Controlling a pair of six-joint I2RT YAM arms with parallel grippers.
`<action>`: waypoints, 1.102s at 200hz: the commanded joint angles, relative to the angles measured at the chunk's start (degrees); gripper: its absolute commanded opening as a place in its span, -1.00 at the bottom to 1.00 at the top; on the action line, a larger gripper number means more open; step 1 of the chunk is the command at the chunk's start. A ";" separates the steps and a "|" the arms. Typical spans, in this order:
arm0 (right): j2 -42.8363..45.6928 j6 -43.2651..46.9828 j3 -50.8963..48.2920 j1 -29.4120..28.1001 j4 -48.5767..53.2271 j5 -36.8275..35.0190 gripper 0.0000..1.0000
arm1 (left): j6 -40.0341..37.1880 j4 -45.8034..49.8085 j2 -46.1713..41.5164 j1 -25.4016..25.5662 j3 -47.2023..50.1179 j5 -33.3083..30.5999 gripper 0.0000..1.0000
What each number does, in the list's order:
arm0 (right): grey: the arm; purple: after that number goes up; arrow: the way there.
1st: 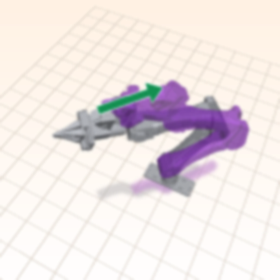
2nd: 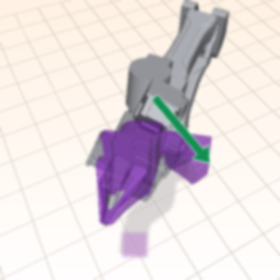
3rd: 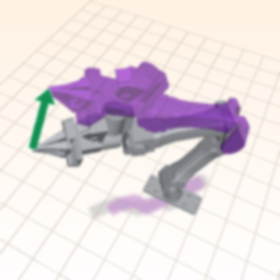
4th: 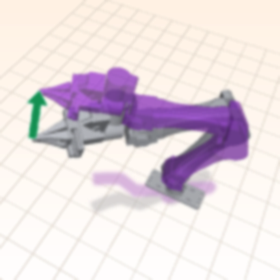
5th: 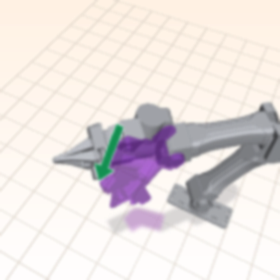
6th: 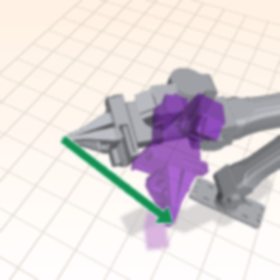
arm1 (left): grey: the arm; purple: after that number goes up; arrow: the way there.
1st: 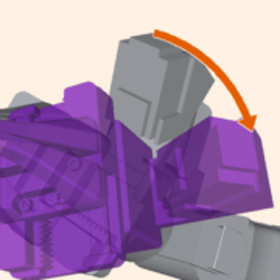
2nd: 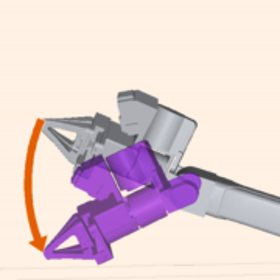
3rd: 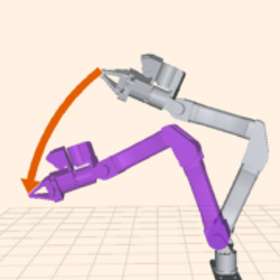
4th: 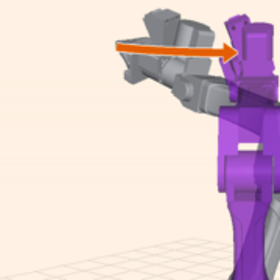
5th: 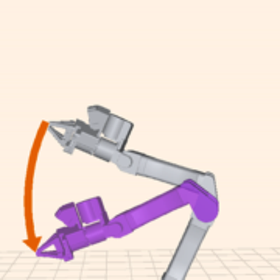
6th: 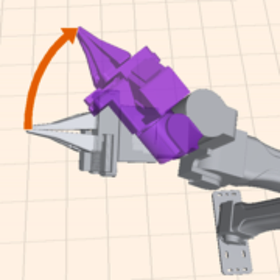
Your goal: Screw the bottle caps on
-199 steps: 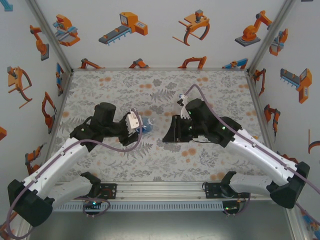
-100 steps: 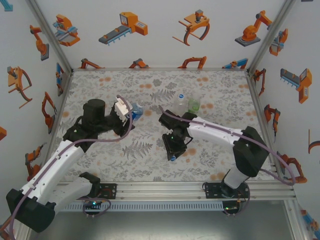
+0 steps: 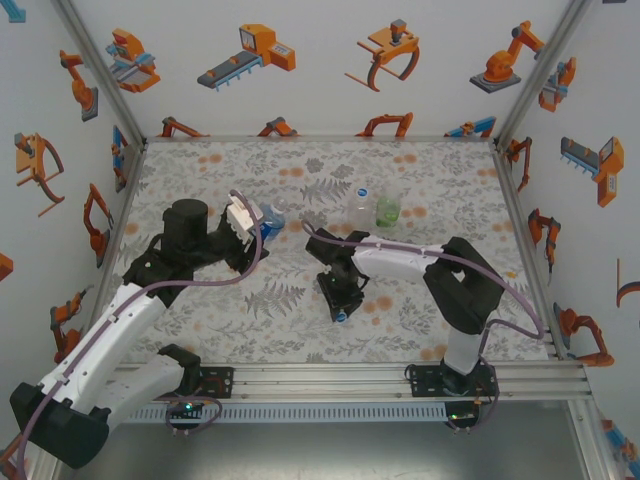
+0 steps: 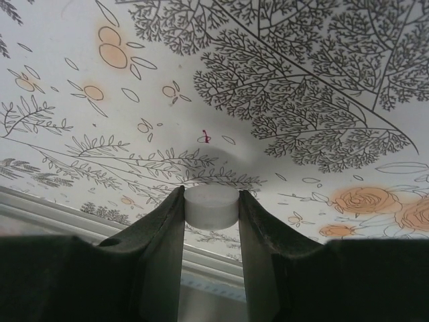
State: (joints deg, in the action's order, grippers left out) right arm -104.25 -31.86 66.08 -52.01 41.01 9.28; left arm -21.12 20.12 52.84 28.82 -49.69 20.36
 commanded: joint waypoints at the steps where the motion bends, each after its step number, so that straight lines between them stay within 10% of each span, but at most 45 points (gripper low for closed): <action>1: -0.65 -1.43 -0.13 -0.87 -2.60 -5.48 -0.29 | 0.47 -1.05 -0.41 -0.26 -0.93 0.47 -1.00; 60: 5.01 -4.60 -3.09 -5.03 -6.66 -14.15 0.28 | -0.28 -1.24 -0.24 -0.33 -0.58 0.73 -1.00; 220: 9.27 -8.83 -9.05 -6.98 -14.12 -18.11 -0.19 | -1.05 -1.32 -0.46 -0.26 -0.23 1.18 -1.00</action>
State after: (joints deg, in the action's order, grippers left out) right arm -95.81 -39.72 57.69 -58.65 27.51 -6.98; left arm -21.41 20.10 52.86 28.82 -49.69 20.43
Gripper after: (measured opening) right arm 0.415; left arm 0.549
